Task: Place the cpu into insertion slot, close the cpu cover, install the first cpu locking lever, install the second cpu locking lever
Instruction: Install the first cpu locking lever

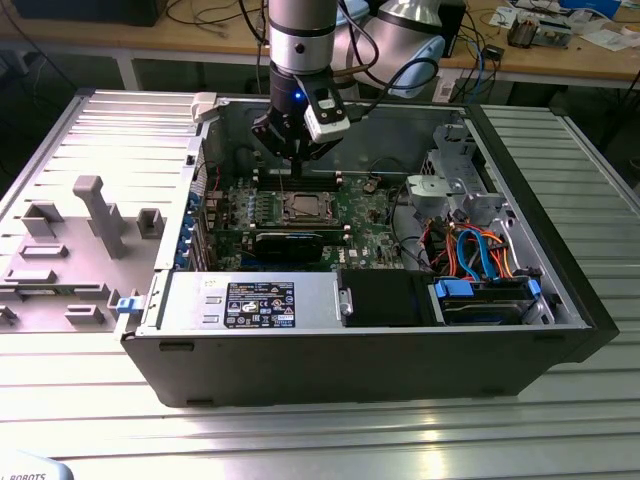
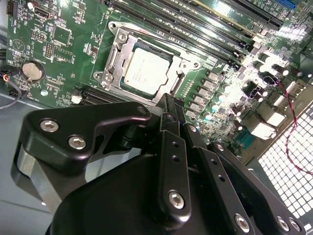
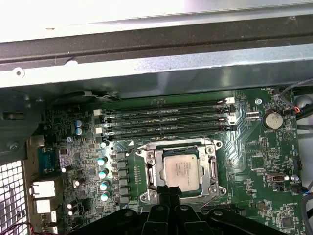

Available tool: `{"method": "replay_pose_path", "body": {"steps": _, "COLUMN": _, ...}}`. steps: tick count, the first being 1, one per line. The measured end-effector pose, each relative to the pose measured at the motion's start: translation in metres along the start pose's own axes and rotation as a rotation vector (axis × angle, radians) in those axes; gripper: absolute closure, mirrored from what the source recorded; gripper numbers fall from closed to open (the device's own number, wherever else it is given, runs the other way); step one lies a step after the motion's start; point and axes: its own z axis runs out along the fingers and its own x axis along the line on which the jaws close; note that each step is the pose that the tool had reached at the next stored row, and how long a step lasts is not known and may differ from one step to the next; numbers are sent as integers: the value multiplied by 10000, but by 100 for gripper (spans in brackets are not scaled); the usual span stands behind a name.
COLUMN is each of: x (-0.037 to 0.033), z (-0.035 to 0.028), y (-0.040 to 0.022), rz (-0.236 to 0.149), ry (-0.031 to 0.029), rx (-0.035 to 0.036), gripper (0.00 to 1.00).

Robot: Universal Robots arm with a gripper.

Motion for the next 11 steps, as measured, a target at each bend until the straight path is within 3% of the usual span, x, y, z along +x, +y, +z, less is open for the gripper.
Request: {"method": "replay_pose_path", "body": {"steps": 11, "x": 0, "z": 0, "y": 0, "rz": -278, "ry": 1, "rx": 1, "gripper": 89}}
